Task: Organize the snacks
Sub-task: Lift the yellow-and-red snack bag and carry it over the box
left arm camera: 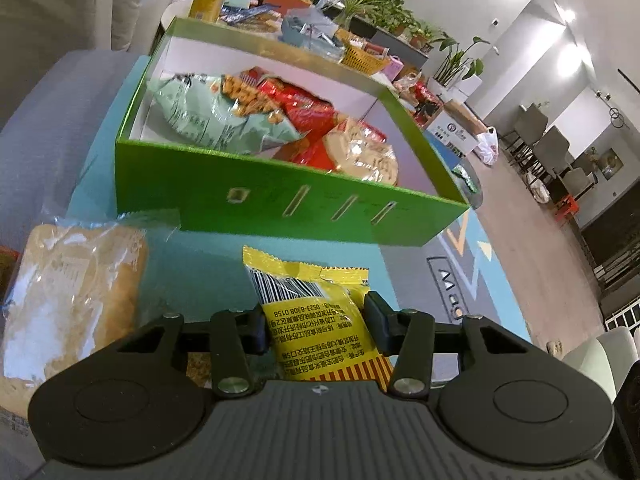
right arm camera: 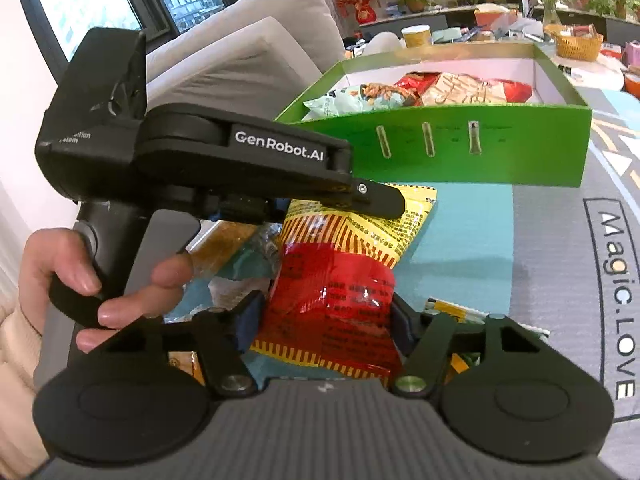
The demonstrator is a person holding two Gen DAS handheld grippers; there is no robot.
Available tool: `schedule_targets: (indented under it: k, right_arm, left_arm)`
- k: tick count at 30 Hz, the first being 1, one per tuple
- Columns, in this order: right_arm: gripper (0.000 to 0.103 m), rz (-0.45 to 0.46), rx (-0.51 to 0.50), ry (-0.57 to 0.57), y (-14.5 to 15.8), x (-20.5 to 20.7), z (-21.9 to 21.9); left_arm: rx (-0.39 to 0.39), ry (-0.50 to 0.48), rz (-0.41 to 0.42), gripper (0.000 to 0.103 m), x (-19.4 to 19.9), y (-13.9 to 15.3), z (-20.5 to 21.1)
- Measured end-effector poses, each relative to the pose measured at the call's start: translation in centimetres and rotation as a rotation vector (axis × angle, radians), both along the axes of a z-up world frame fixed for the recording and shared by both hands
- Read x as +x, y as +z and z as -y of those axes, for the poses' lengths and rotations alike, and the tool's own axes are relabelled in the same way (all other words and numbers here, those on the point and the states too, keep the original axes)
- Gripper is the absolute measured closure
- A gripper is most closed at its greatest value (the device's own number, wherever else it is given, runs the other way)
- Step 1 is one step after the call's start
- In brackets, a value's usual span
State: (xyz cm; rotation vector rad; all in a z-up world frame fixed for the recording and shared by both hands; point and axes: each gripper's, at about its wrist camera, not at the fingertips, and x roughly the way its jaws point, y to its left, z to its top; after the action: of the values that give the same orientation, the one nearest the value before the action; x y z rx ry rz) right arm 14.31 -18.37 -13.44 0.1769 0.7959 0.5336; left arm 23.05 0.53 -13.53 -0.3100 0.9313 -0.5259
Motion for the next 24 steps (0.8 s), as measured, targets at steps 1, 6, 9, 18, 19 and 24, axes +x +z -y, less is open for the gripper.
schedule_targets:
  k: [1,6,9,18,19,24]
  right_arm:
    - [0.04,0.009,-0.006,0.0,0.2,-0.1,0.0]
    - [0.04,0.02,0.001,-0.001,0.6,0.1,0.2]
    - [0.04,0.034,-0.007,0.0,0.9,0.0,0.1]
    - [0.04,0.077,-0.015,0.007,2.1,0.1,0.5]
    - [0.04,0.082,-0.015,0.006,2.3,0.1,0.5]
    - [0.04,0.109,-0.028,0.01,3.0,0.5,0.6]
  left_arm:
    - [-0.001,0.001,0.004,0.061,0.0,0.2,0.0]
    - [-0.008,0.001,0.019,0.061,0.0,0.9,-0.2]
    - [-0.01,-0.001,0.03,0.061,0.0,1.3,-0.3]
    - [-0.017,-0.003,0.076,0.061,0.2,3.2,0.0]
    - [-0.017,-0.003,0.08,0.061,0.3,3.4,0.1]
    - [-0.026,0.0,0.097,0.061,0.9,4.4,0.2]
